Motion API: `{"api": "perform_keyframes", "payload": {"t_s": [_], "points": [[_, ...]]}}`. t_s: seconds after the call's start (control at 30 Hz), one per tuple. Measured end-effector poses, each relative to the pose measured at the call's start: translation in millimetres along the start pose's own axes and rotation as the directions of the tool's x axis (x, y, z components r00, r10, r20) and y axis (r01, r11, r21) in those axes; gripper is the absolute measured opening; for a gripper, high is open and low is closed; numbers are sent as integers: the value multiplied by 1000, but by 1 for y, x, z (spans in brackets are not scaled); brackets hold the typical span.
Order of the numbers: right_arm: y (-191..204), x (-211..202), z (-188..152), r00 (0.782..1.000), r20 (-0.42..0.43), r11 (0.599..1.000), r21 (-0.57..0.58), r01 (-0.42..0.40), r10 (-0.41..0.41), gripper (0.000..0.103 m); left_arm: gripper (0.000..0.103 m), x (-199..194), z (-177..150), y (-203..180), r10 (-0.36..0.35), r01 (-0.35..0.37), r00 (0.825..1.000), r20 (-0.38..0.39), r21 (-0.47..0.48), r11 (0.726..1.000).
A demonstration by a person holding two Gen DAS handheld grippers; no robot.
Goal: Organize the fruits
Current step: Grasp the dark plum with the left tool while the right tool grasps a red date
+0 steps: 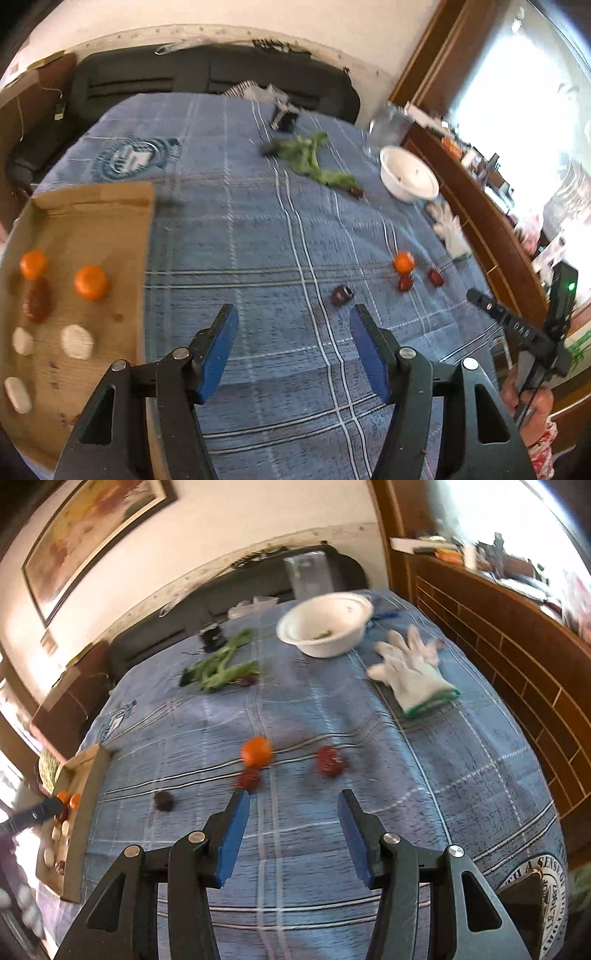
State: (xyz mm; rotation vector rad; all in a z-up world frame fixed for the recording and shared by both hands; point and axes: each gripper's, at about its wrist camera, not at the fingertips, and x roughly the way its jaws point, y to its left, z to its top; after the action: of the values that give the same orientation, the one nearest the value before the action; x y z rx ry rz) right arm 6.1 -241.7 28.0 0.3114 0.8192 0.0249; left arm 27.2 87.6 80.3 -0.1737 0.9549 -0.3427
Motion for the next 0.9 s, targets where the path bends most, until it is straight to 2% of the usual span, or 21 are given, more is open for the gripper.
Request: {"api": "perform_keyframes", "payload": {"t_s": [0.23,0.43,0.53,0.6,0.7,0.77,0.9], "points": [[0,37,0,998,-34,999,6,-44,45,54,62,50,-11,-27,15,-11,999,-49,68,998],[19,66,3,993,-63,995,-7,-99,98,49,61,78,-11,-43,35,-31,999,-21,146,989],[31,78,6,992,-71,994,-36,-102,99,45,60,92,-7,-49,33,-28,999,-26,164,986],[38,84,8,992,-76,994,-49,-103,99,43,46,100,-5,-50,12,-6,999,-41,156,988],[42,93,8,990,-84,992,-48,-114,110,42,33,108,-3,-50,-10,17,999,-48,154,988],[43,98,7,990,-84,992,-47,-114,110,41,26,113,-4,-49,-17,25,999,-49,162,987],[47,98,5,994,-61,992,-77,-98,93,40,20,112,-7,-48,-46,52,998,-38,166,985]]}}
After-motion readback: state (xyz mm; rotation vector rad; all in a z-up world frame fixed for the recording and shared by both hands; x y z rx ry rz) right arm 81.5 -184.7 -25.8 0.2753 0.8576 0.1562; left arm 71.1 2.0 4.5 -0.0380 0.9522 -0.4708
